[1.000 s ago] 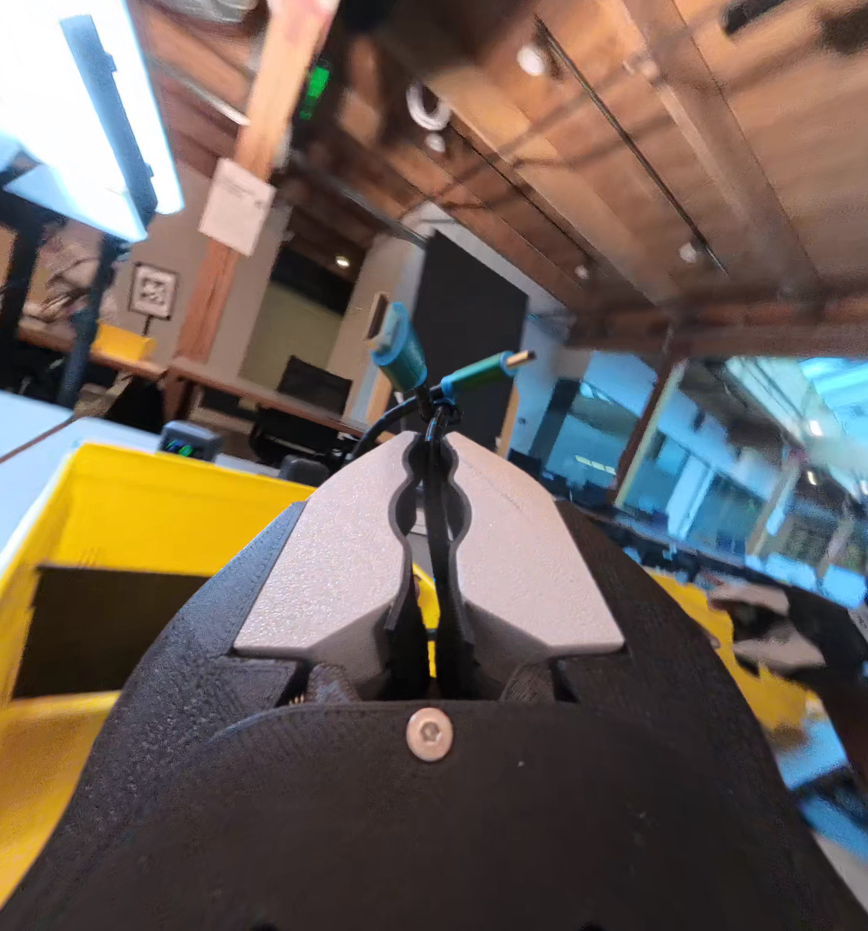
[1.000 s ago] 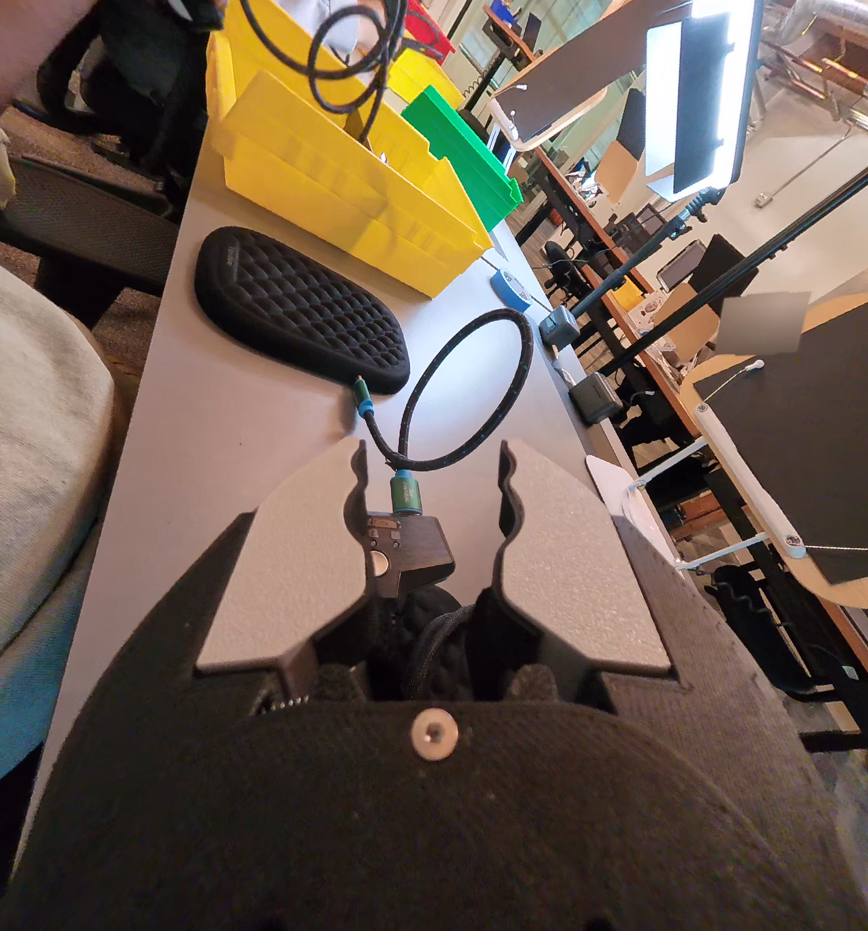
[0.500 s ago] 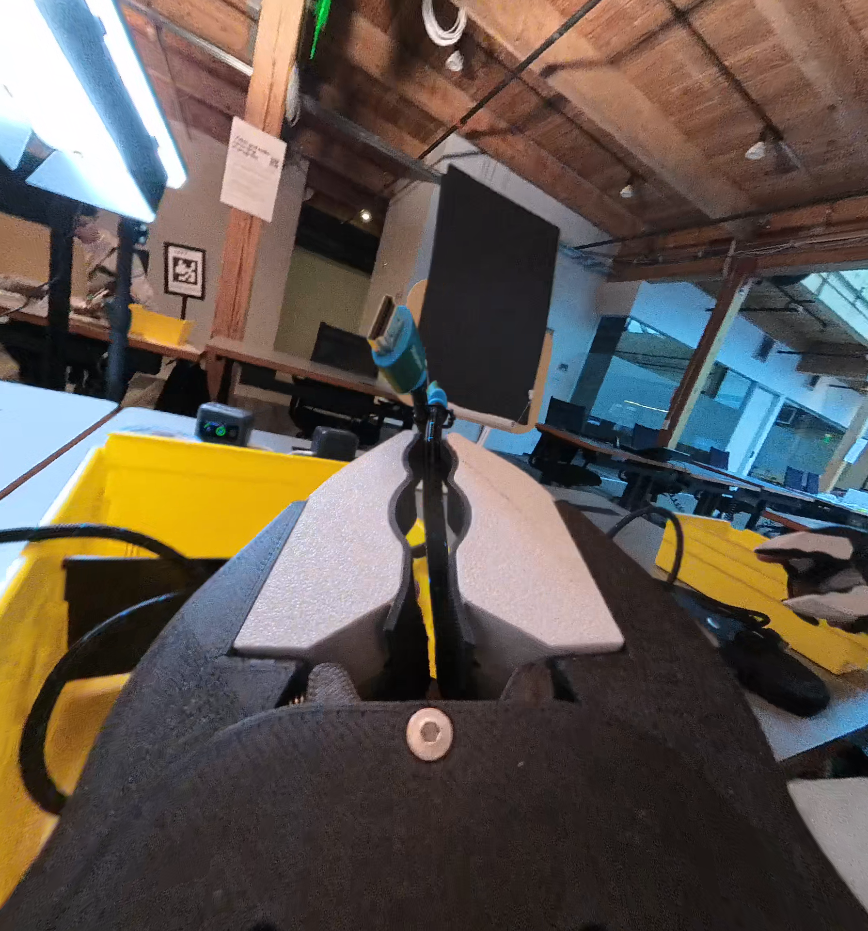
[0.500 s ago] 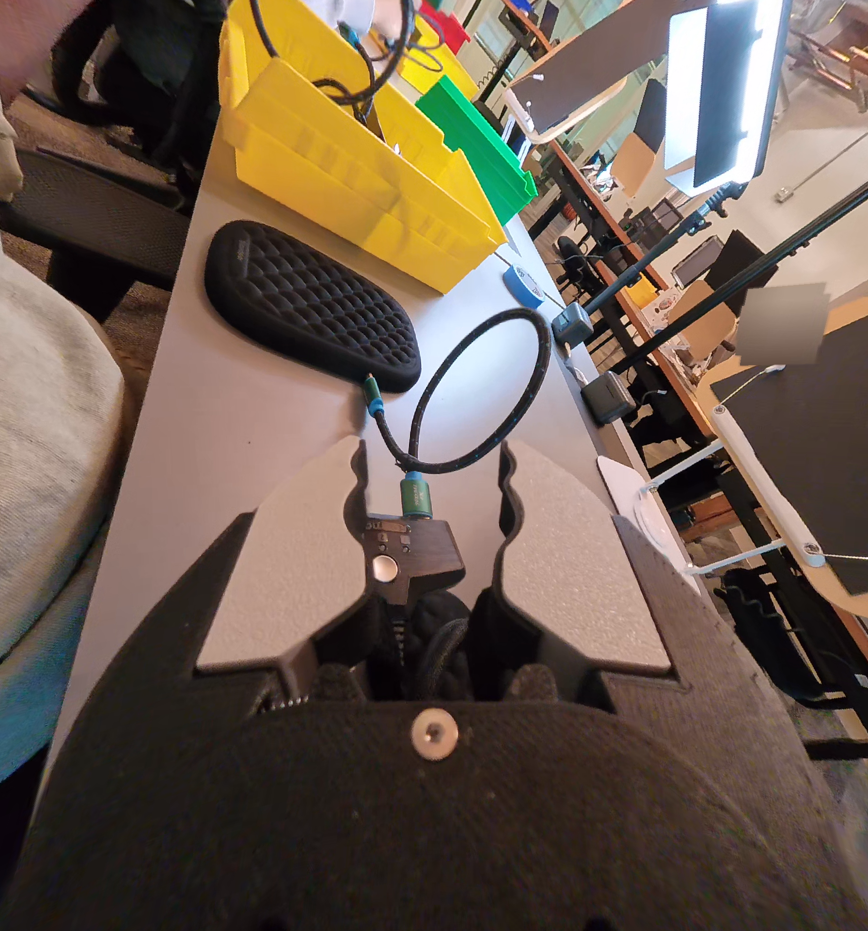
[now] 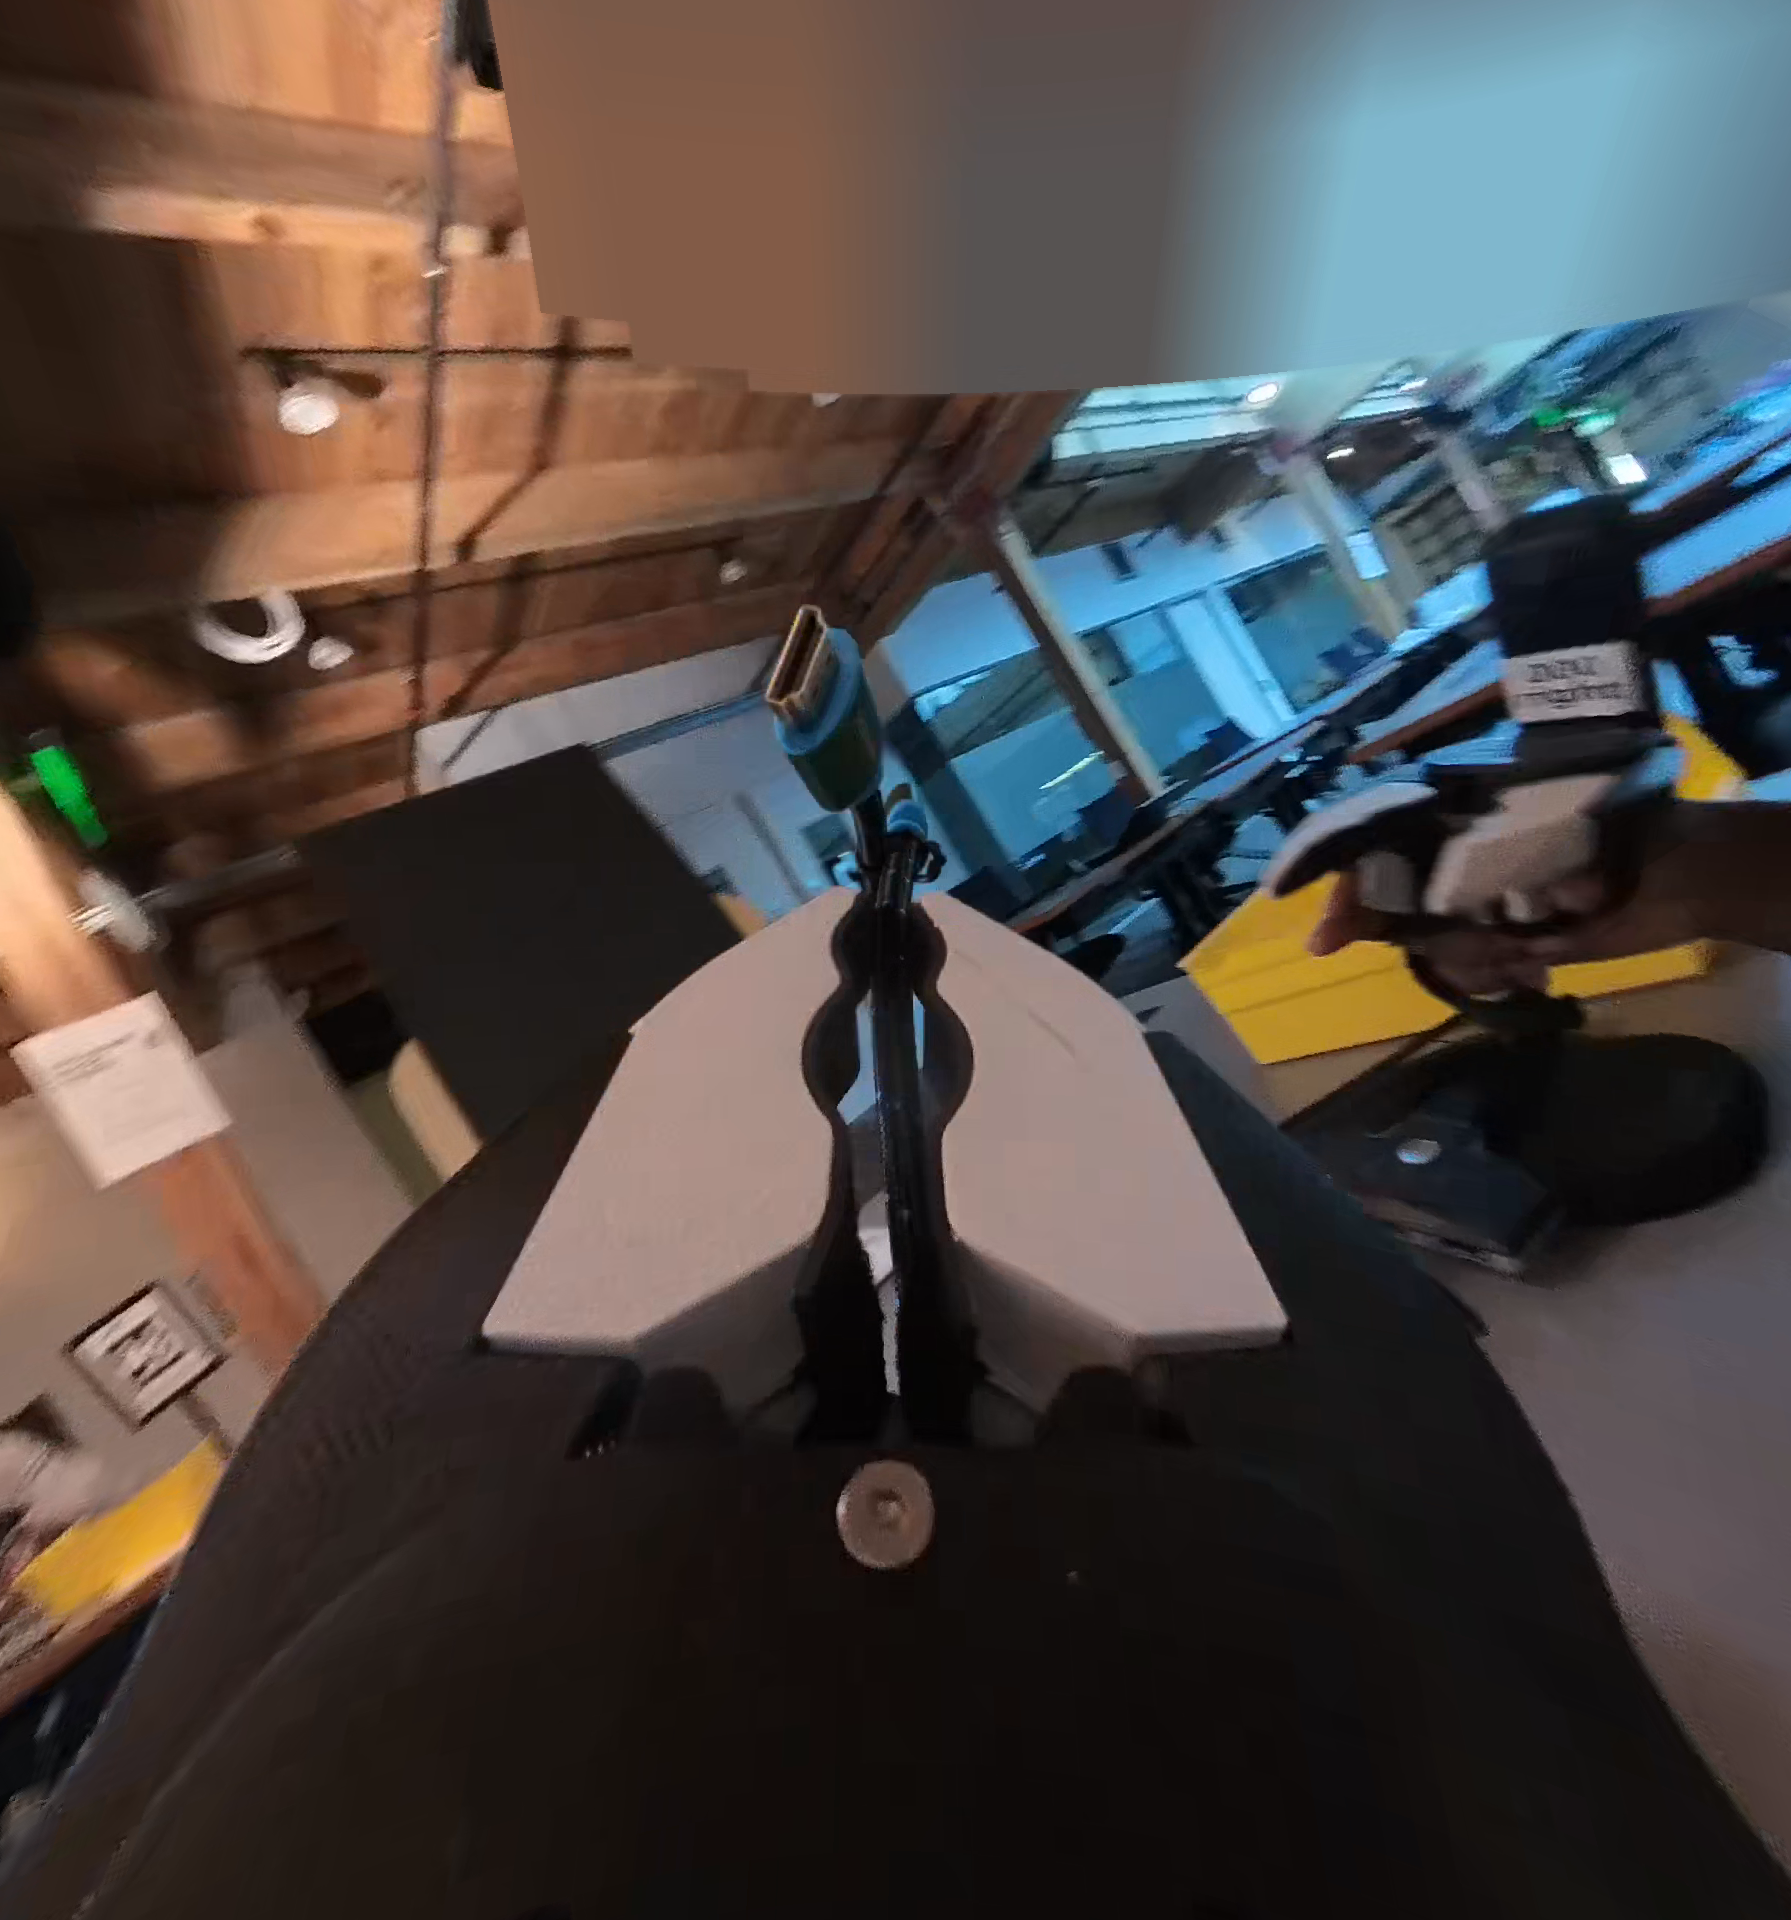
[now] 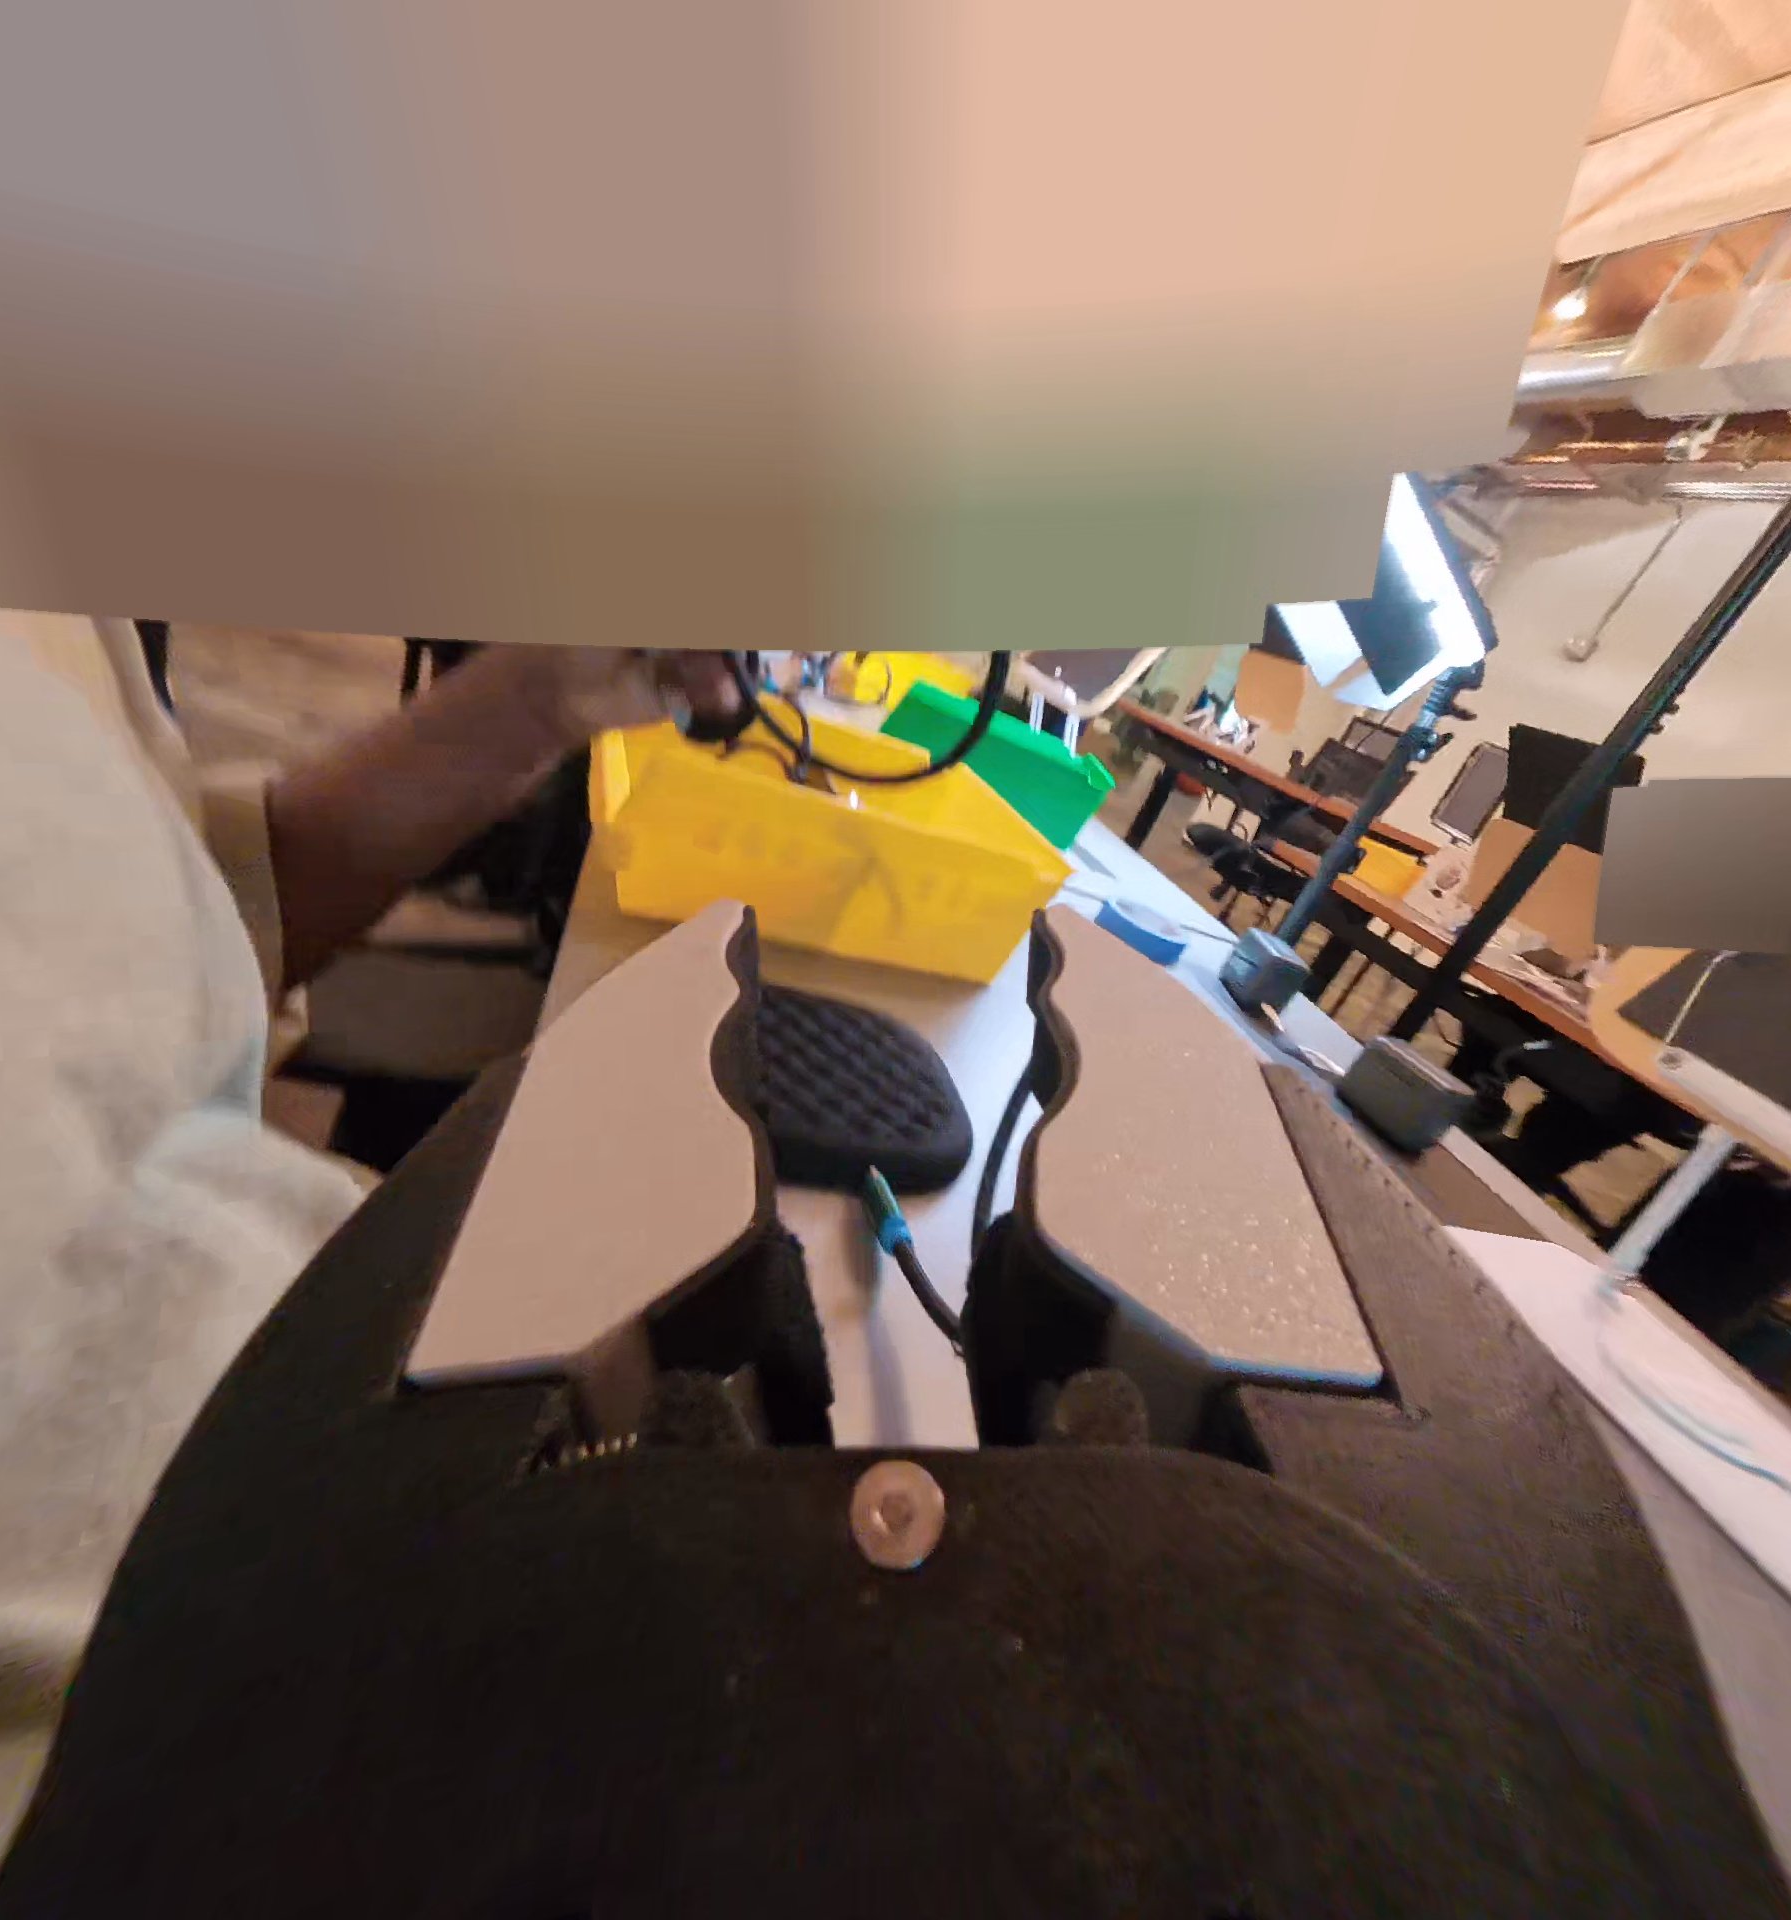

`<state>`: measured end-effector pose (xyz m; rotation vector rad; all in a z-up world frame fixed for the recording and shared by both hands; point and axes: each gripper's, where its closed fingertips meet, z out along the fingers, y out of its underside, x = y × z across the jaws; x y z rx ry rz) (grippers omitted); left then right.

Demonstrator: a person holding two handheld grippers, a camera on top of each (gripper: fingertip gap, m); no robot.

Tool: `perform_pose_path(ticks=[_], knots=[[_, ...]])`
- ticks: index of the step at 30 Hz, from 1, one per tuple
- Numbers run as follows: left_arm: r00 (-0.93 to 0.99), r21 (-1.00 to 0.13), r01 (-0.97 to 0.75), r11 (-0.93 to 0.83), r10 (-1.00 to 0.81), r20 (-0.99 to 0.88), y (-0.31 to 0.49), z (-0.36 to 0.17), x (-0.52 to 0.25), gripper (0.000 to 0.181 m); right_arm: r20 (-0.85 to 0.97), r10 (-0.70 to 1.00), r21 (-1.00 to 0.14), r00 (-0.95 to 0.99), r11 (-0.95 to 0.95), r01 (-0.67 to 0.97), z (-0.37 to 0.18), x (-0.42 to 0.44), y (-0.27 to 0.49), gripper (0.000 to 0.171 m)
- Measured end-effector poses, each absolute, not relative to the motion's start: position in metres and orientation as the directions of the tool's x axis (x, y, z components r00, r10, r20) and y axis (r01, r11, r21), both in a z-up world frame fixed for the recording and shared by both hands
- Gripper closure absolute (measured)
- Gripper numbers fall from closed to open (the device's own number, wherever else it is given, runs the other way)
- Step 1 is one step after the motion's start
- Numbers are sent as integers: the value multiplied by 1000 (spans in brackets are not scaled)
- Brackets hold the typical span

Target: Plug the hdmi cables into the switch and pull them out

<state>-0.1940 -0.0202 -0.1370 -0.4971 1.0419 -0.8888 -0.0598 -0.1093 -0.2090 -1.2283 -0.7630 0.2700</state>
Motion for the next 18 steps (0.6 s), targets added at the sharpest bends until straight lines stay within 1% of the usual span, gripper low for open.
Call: perform_pose_path(ticks=[2, 3, 6, 10, 14, 18], knots=[[131, -708, 411, 574, -806, -578, -39, -146, -178, 175, 328, 565, -926, 757, 351, 139, -201, -57, -108, 121], [91, -701, 419, 577, -795, -600, -47, -150, -172, 175, 338, 547, -920, 766, 363, 147, -200, -55, -107, 121], [-6, -701, 430, 569, -775, -632, -65, -161, -159, 175, 425, 470, -885, 774, 394, 247, -202, -49, -106, 120], [-111, -761, 426, 489, -807, -580, -71, -172, -143, 175, 473, 447, -857, 759, 432, 280, -196, -54, -110, 121], [-172, -812, 359, 461, -822, -543, -71, -188, -124, 175, 513, 422, -832, 748, 458, 313, -189, -62, -114, 122], [-185, -795, 236, 558, -778, -601, -73, -207, -108, 175, 573, 377, -794, 728, 475, 379, -182, -71, -119, 124]])
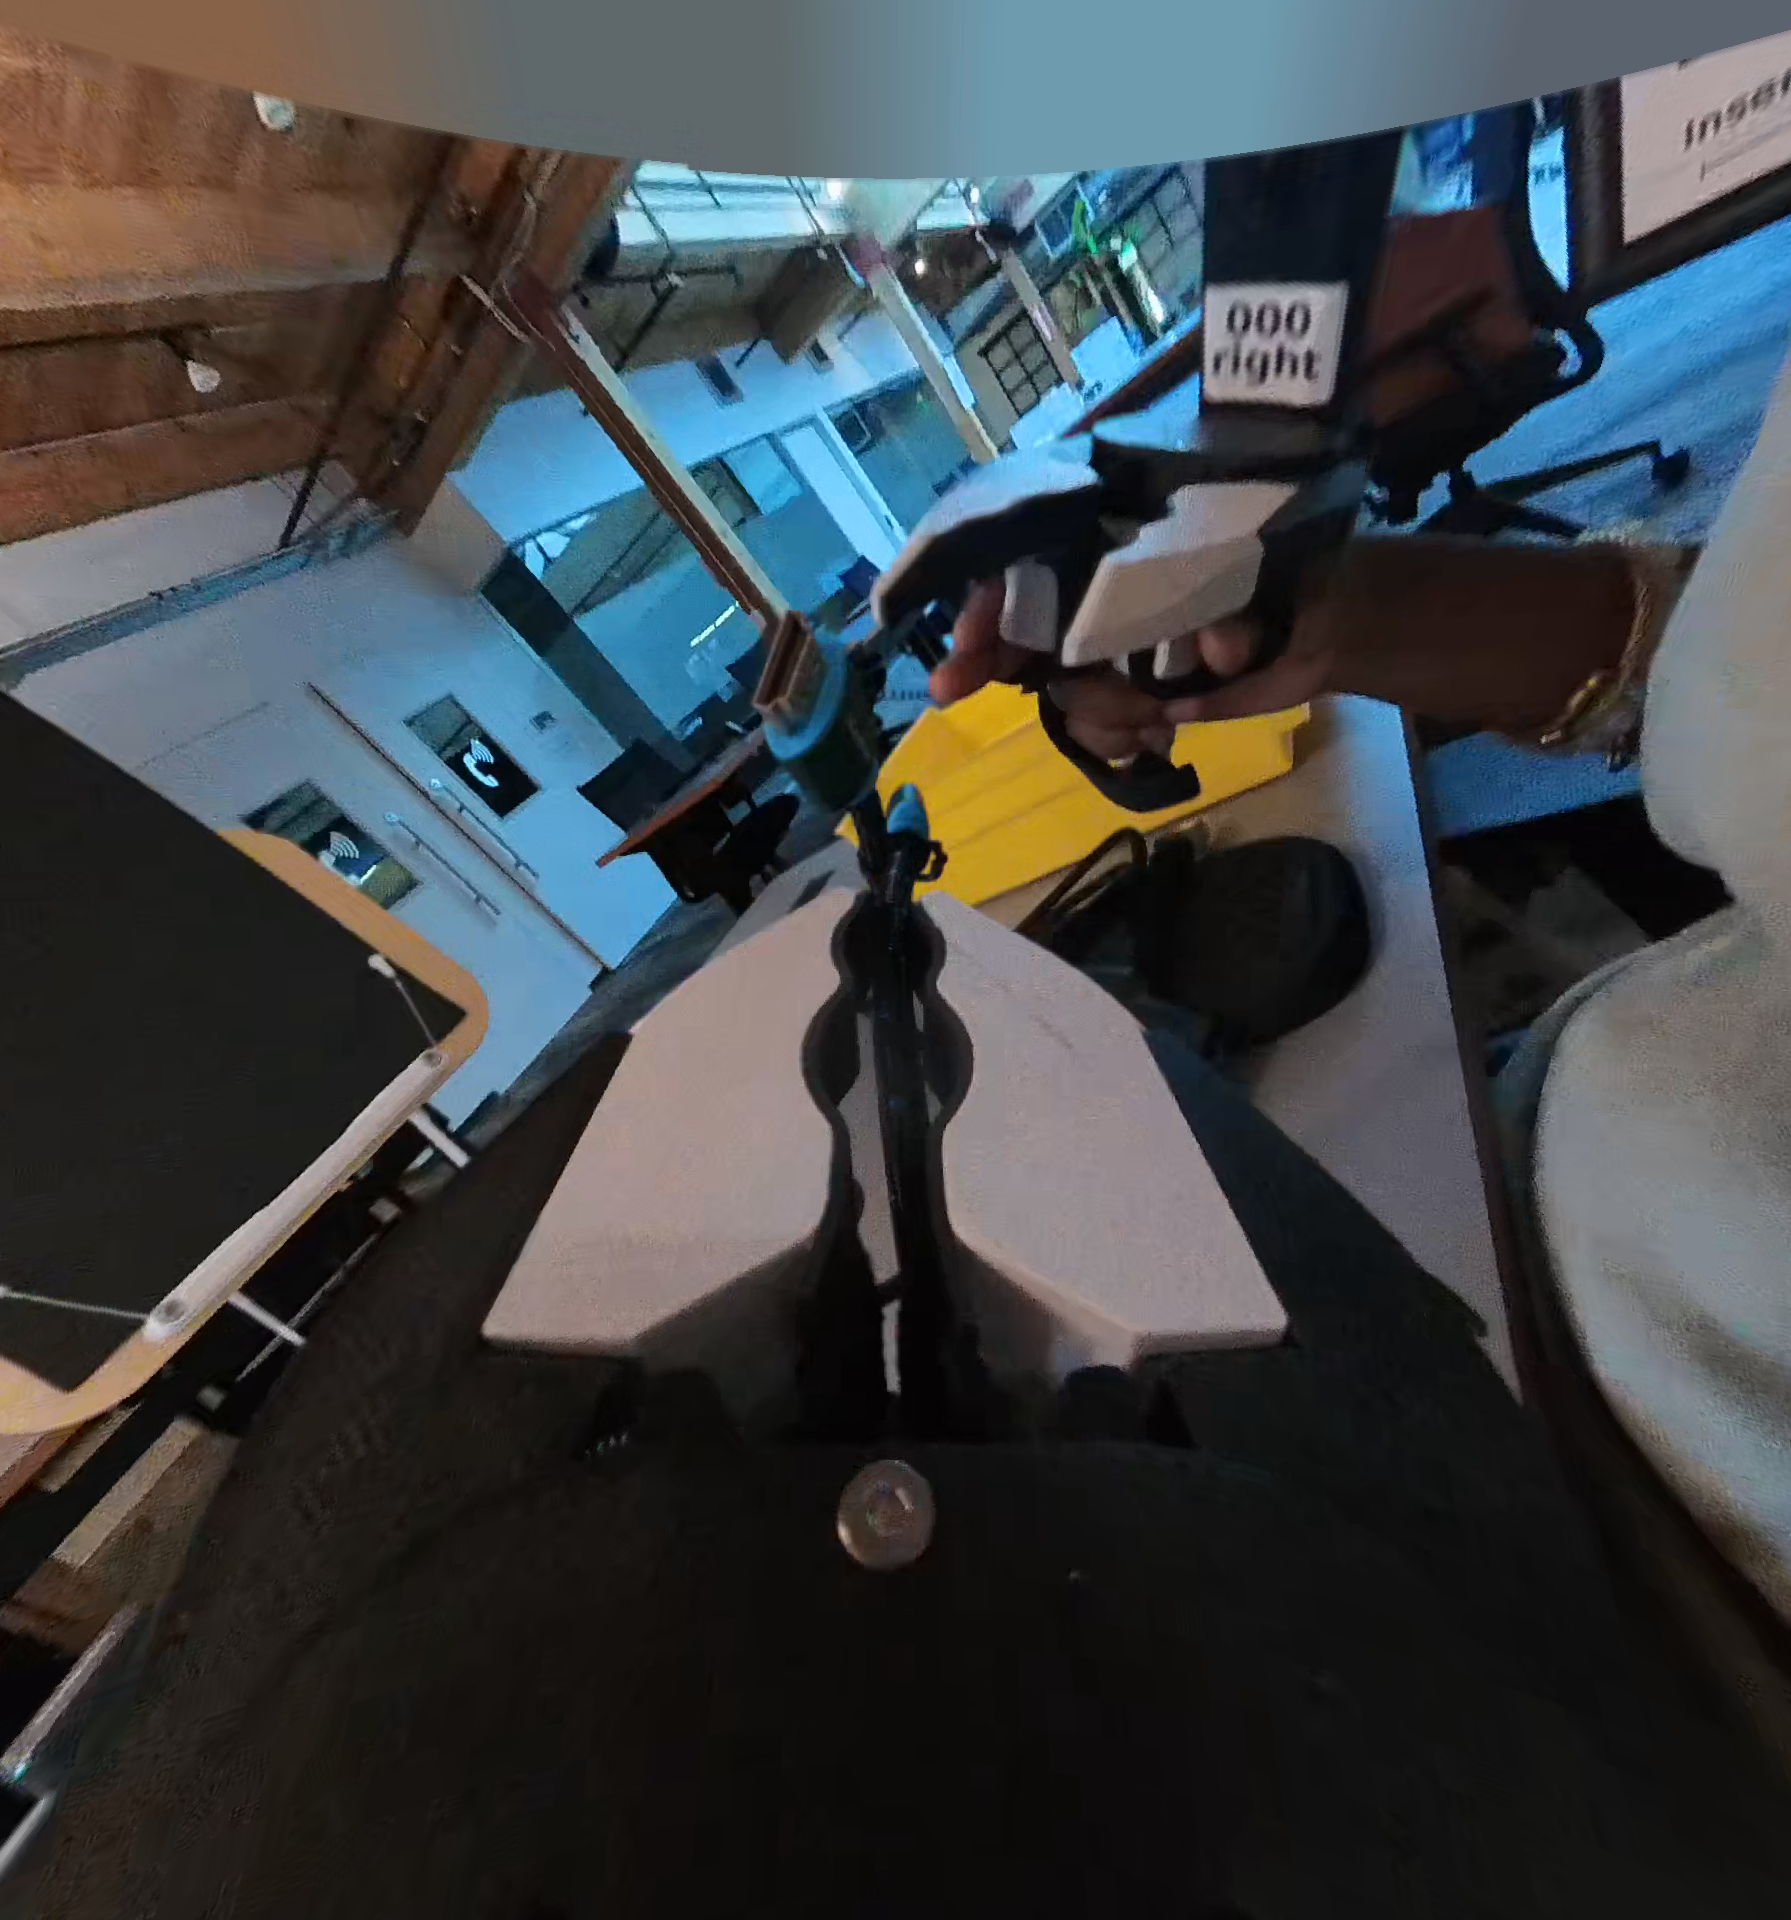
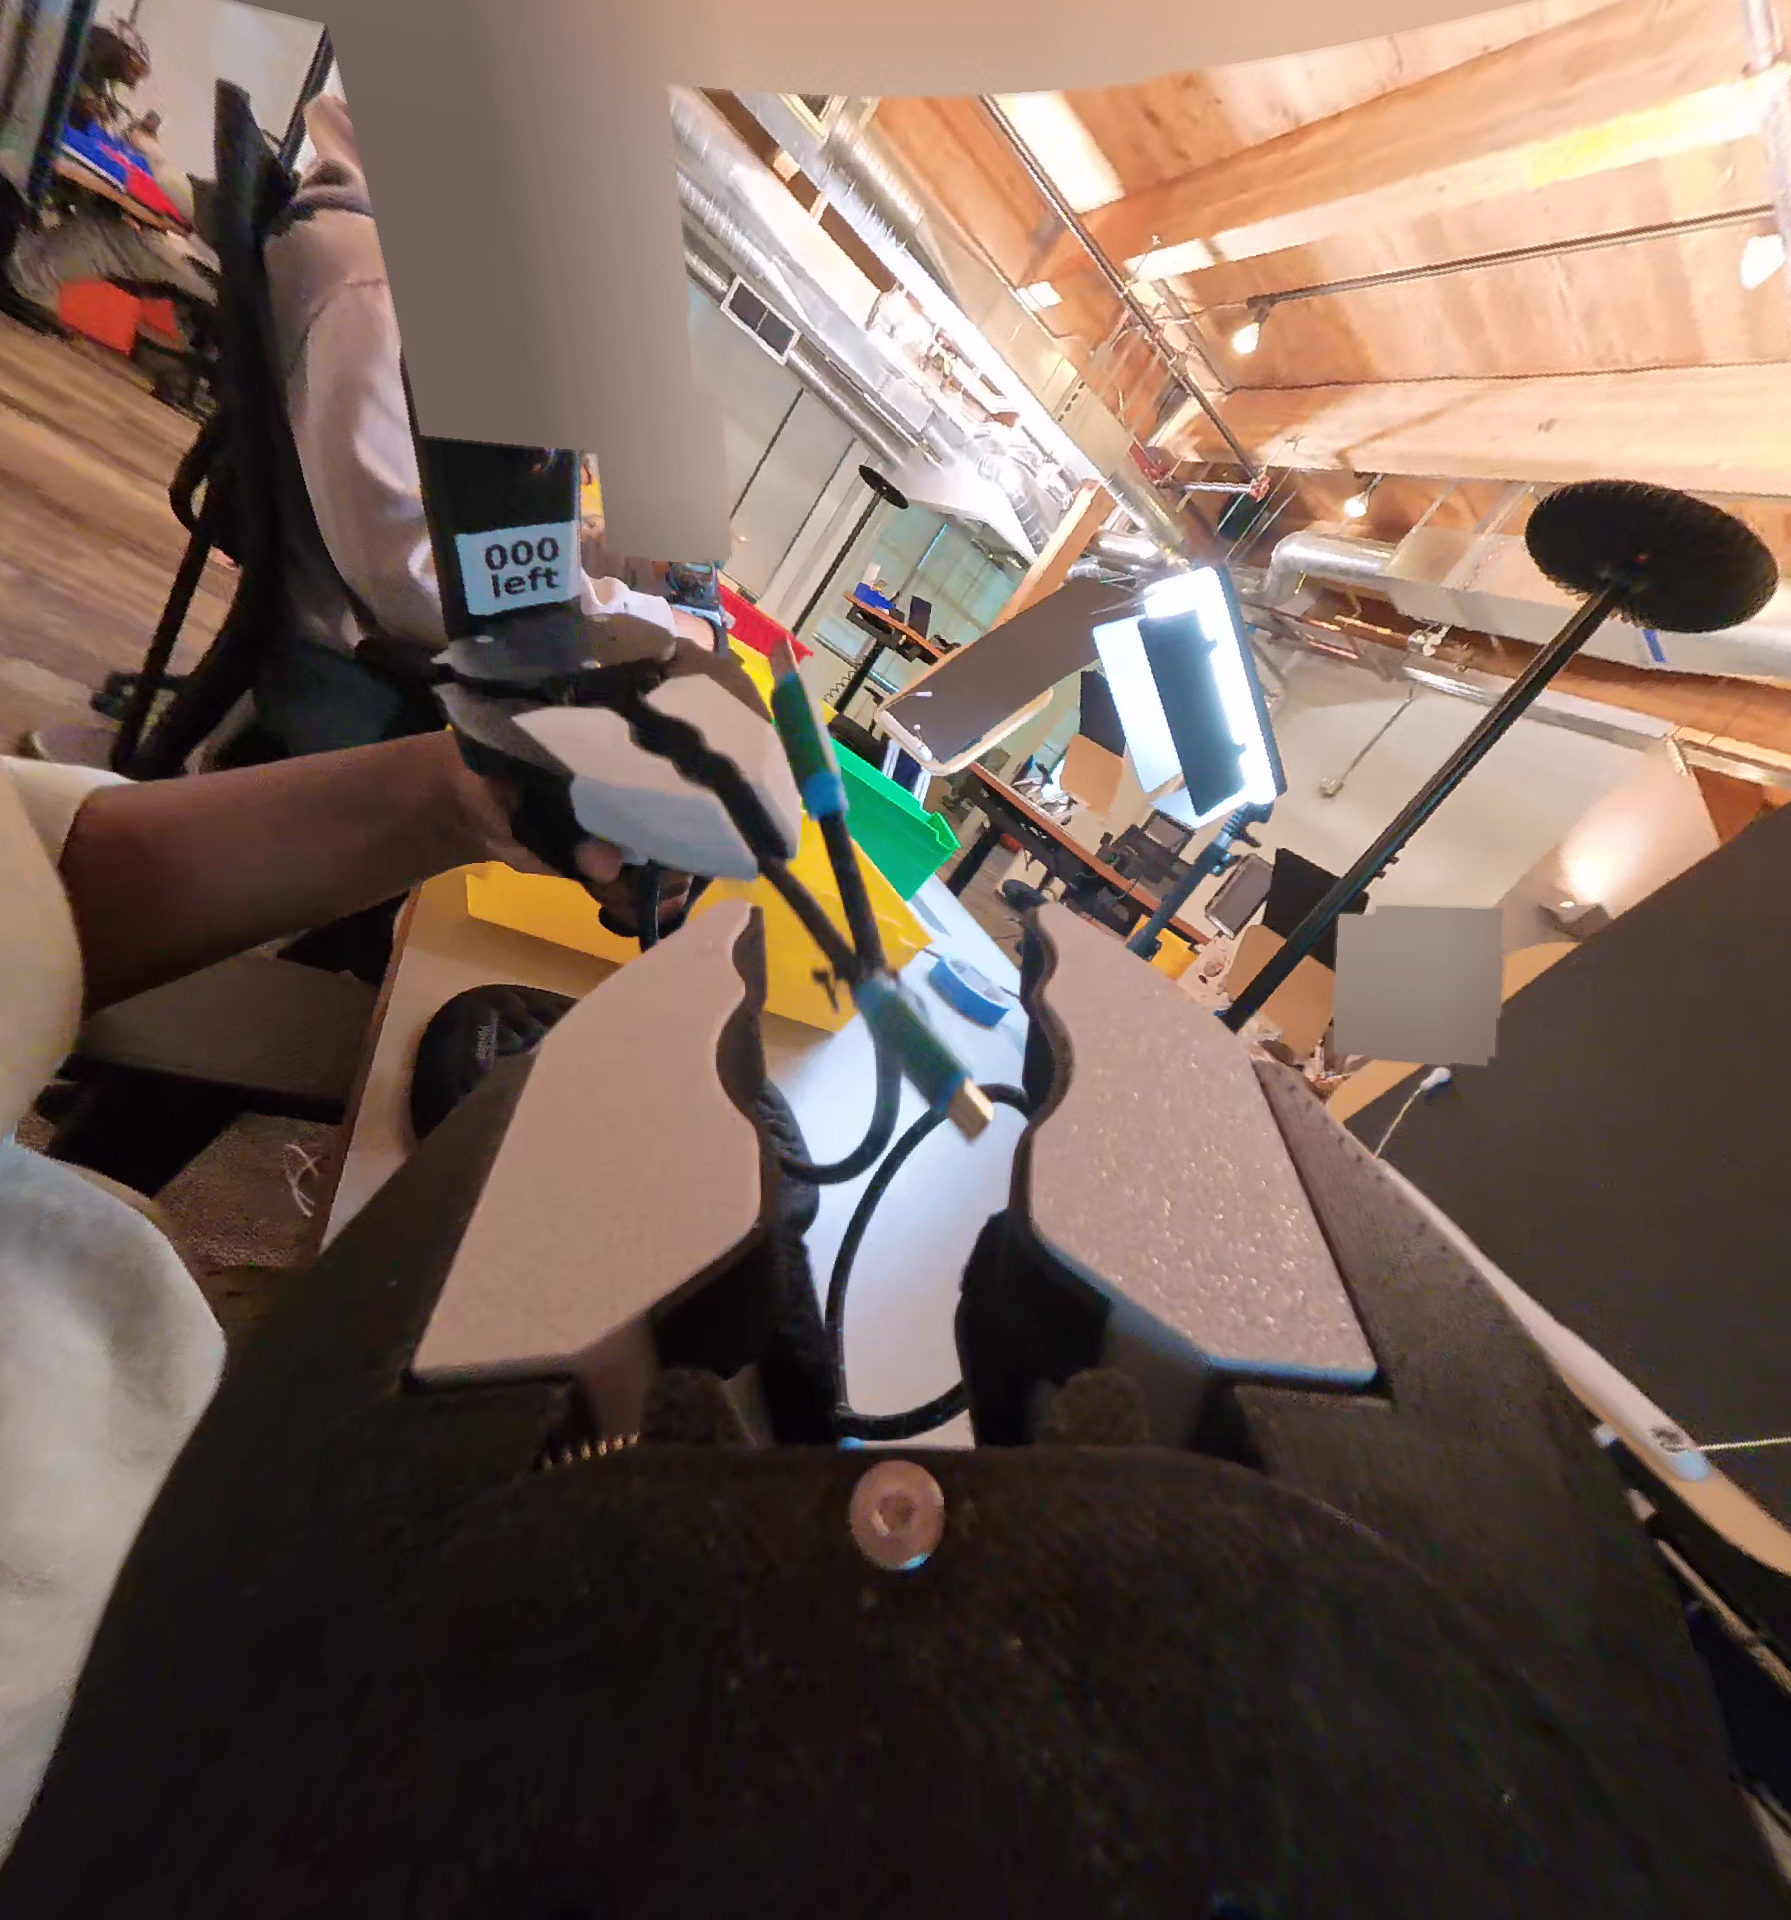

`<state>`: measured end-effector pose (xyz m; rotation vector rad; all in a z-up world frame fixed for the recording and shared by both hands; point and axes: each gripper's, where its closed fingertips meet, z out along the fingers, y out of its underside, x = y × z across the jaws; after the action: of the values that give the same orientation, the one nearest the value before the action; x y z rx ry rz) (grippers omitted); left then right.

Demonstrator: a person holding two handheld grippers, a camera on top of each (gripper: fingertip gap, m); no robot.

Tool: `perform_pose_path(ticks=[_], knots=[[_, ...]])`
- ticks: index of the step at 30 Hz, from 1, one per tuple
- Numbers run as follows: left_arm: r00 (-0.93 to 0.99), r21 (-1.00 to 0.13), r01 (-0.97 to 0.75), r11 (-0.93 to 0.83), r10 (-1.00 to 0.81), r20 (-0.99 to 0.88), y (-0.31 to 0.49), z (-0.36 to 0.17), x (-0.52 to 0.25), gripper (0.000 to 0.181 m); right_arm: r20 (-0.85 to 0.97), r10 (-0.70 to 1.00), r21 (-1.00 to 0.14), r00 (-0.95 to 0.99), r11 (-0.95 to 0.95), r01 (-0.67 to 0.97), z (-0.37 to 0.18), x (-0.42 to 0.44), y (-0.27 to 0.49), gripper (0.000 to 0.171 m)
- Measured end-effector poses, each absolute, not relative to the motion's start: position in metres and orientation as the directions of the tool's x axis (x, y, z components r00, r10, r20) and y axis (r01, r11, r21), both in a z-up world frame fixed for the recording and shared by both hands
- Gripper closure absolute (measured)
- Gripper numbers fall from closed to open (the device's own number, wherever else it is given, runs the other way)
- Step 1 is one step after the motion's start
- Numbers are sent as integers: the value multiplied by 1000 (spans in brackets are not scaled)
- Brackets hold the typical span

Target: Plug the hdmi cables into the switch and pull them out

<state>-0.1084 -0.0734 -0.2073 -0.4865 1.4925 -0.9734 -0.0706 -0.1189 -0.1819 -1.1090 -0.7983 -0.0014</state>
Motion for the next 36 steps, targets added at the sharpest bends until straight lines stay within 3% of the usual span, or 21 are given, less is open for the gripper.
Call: perform_pose_path(ticks=[14, 16, 17, 20, 21, 24, 27, 29, 32, 36], knots=[[-230, -646, 16, 763, -626, -745, -85, -242, -82, 175, 720, 343, -693, 603, 401, 599, -203, -99, -109, 135], [-247, -644, 29, 764, -619, -745, -91, -243, -80, 175, 747, 331, -664, 576, 379, 644, -209, -99, -105, 144], [-257, -646, 39, 762, -617, -744, -94, -244, -79, 175, 764, 320, -646, 561, 365, 671, -212, -96, -104, 159], [-273, -669, 54, 742, -633, -724, -98, -244, -79, 174, 779, 347, -625, 521, 386, 678, -215, -96, -110, 160], [-285, -695, 90, 713, -650, -704, -102, -241, -81, 160, 787, 359, -617, 502, 418, 667, -214, -96, -116, 160], [-357, -805, 287, 519, -722, -592, -119, -211, -104, 145, 803, 417, -596, 426, 529, 604, -216, -96, -137, 160], [-441, -869, 468, 161, -809, -388, -112, -172, -130, 146, 769, 499, -638, 400, 640, 429, -207, -94, -168, 160], [-533, -893, 450, 7, -800, -275, -108, -169, -129, 149, 741, 539, -659, 400, 698, 280, -194, -91, -189, 160], [-646, -930, 368, 7, -718, -261, -131, -192, -103, 148, 697, 599, -668, 395, 742, 55, -177, -87, -212, 160], [-814, -968, 235, -93, -563, -144, -166, -199, -77, 151, 658, 655, -692, 372, 721, -46, -181, -88, -212, 160]])
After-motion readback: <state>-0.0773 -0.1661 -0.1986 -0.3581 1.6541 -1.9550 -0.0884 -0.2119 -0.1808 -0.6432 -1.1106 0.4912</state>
